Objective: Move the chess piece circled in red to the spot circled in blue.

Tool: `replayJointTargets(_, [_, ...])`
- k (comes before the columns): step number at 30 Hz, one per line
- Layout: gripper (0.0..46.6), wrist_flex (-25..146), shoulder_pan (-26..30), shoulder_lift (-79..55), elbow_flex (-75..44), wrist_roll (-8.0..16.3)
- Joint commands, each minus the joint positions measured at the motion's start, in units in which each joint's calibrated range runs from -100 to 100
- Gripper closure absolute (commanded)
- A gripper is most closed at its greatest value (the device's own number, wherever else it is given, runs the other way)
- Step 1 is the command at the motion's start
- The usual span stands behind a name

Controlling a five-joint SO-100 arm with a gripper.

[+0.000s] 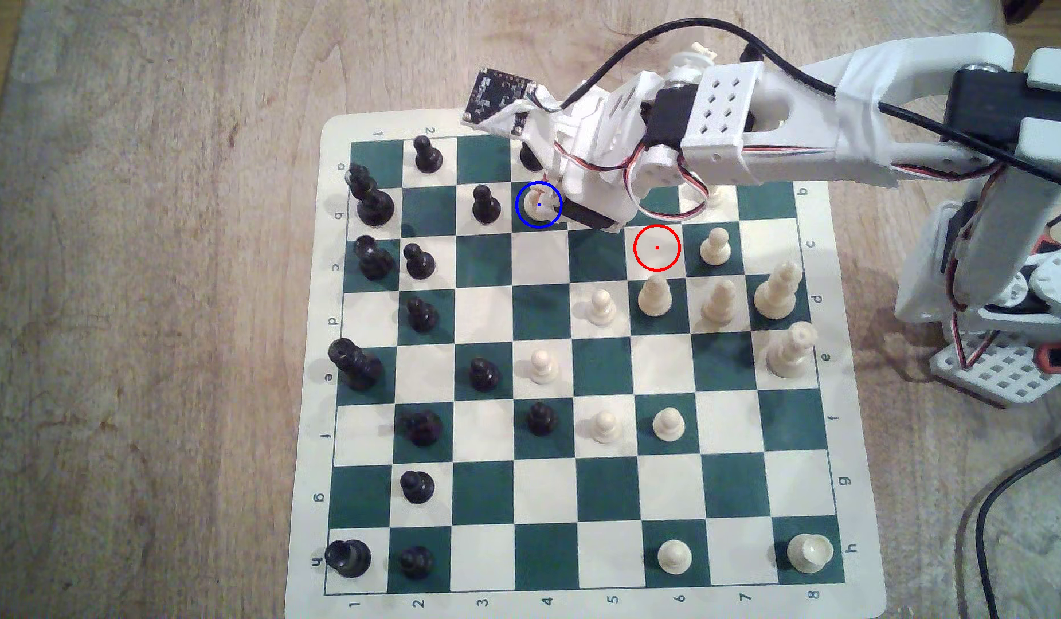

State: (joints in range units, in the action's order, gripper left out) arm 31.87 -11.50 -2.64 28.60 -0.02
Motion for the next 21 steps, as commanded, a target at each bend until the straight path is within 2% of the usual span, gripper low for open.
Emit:
replayJointTargets(1, [46.4,-1.3,0.2,0.4,-5.1,0.2])
replayJointTargets(12, [46.2,-2.1,-0.1,-1.1,-4.6,-0.1])
replayJointTargets(16, [34.8,-2.1,-0.2,-0.8,-4.1,-0.1])
replayJointTargets(21, [31.2,-2.1,-0.2,0.7,-4.0,-0.1])
